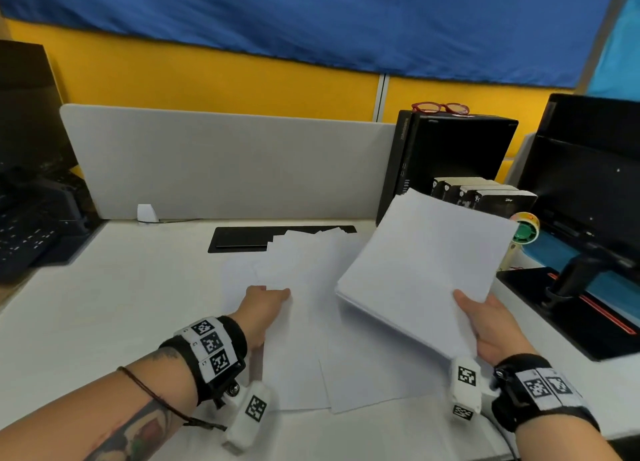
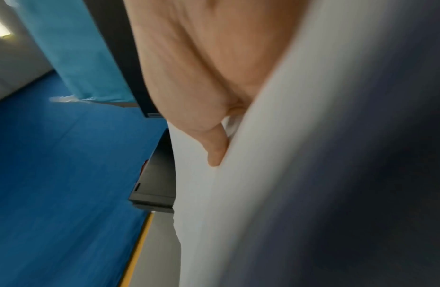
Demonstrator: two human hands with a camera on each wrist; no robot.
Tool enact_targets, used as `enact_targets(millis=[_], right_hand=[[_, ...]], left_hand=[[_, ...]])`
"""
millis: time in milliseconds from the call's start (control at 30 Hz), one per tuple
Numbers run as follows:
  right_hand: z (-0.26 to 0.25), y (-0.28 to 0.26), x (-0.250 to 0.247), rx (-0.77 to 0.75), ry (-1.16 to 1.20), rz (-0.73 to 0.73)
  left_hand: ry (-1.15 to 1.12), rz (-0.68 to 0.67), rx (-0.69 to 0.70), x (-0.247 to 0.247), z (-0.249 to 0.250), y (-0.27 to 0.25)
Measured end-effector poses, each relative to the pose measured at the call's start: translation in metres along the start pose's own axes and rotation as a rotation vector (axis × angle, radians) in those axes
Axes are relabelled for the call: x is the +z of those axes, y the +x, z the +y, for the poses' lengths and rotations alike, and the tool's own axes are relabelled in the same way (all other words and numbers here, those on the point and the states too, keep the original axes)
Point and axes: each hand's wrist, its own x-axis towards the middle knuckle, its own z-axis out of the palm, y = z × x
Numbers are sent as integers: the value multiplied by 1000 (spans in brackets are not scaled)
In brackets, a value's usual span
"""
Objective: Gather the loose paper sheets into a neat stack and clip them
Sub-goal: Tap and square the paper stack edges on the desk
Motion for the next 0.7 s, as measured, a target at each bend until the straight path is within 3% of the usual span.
enact_targets(millis=[167, 267, 333, 433, 500, 567, 700], right_hand=[[12, -10, 18, 124, 47, -56], [14, -17, 31, 134, 50, -107], [13, -20, 34, 131, 70, -112], [12, -19, 38, 142, 105, -93], [18, -16, 46, 212, 93, -72], [25, -17, 58, 336, 64, -67], [41, -27, 80, 476, -25, -85]], left_hand=[[57, -106, 46, 32, -9, -17], [227, -84, 228, 40, -7, -29], [246, 3, 320, 33, 4, -31], [-27, 192, 220, 10, 24, -24], [-176, 223, 85, -1, 31, -22], [-336, 131, -9, 1, 34, -30], [-519, -259, -55, 9, 36, -65]])
